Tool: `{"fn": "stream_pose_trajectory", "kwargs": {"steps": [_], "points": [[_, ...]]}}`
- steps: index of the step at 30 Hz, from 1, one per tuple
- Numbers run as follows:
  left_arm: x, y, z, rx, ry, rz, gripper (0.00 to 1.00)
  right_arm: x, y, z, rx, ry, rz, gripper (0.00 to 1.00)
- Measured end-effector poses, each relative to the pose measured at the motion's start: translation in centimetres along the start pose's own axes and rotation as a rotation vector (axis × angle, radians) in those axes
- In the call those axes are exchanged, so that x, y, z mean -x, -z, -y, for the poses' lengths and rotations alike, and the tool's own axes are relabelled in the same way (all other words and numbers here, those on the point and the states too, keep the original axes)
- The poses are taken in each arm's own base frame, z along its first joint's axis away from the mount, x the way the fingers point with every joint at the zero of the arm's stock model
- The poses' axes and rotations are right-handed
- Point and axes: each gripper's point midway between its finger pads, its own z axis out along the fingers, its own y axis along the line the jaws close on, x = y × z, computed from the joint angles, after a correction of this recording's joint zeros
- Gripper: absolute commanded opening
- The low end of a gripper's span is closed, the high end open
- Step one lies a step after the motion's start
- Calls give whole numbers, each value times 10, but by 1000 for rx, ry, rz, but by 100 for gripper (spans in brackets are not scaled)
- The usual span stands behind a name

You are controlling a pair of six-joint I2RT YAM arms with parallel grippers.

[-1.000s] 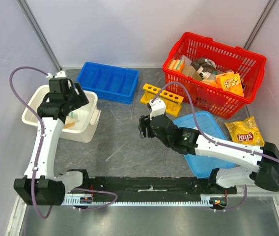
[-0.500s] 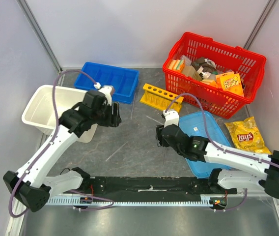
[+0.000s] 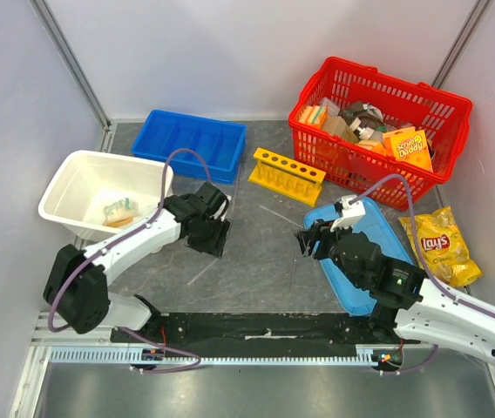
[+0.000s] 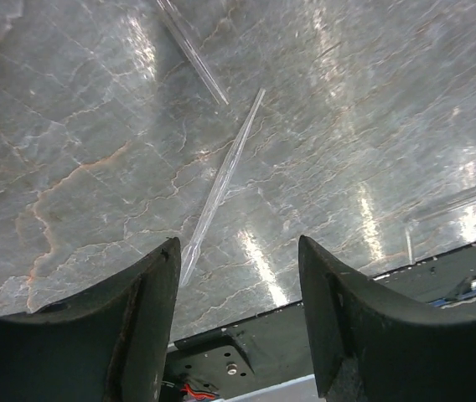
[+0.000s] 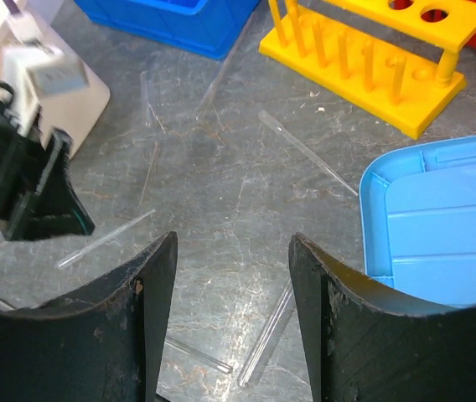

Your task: Organize the chemistry lab equipment

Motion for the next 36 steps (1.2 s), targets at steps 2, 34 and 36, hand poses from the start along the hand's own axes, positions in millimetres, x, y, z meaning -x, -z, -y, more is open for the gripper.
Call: {"fn": "stream_pose_trajectory", "kwargs": {"steps": [2,34,36], "points": [[-7,-9,-1,11,-6,-45,61,5,3,2,0,-12,23,63],[-39,-71,1,91,-75,-285,10,18,17,19,-28,-40,101,66],[-39,-71,2,95,-83,-283,5,18,18,19,-27,-41,103,66]]}}
